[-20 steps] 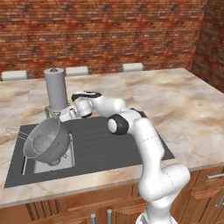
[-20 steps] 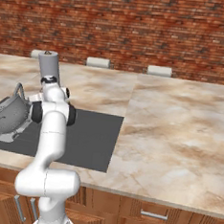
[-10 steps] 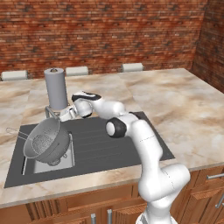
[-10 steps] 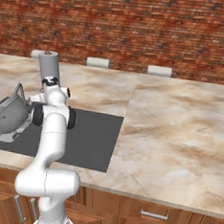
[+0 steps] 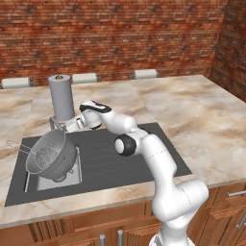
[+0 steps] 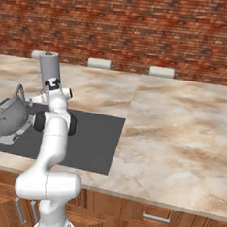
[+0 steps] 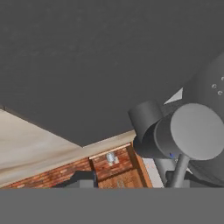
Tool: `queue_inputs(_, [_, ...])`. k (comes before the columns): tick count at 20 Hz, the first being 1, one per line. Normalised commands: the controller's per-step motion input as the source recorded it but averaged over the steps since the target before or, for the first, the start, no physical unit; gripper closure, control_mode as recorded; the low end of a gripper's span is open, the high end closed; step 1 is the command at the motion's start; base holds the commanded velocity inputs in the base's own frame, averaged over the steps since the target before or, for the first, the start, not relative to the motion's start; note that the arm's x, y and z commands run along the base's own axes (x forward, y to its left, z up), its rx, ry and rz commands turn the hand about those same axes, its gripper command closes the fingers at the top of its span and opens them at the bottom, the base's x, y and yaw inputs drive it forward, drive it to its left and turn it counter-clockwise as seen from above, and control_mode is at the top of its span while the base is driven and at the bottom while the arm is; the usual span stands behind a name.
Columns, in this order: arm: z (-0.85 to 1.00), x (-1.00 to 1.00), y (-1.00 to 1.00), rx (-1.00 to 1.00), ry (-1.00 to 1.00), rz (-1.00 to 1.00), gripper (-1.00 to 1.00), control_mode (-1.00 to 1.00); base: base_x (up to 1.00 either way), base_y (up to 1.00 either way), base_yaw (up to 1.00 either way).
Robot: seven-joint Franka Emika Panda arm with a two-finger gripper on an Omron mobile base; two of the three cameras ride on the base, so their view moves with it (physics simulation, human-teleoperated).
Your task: Pick the colander and strainer and place them in the sink. Then turn on the water.
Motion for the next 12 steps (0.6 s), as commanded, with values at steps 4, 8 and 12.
queue_inputs(4, [0.0,0.0,0.0,0.0,0.0,0.0,1.0,-1.0,0.0,0.0,0.0])
queue_inputs(8, [-0.16,-0.32,-0.09,-0.02,0.0,0.0,1.0,-1.0,0.0,0.0,0.0])
queue_inputs(12, [-0.66,-0.77,-0.36,-0.16,0.02,0.0,1.0,-1.0,0.0,0.0,0.0])
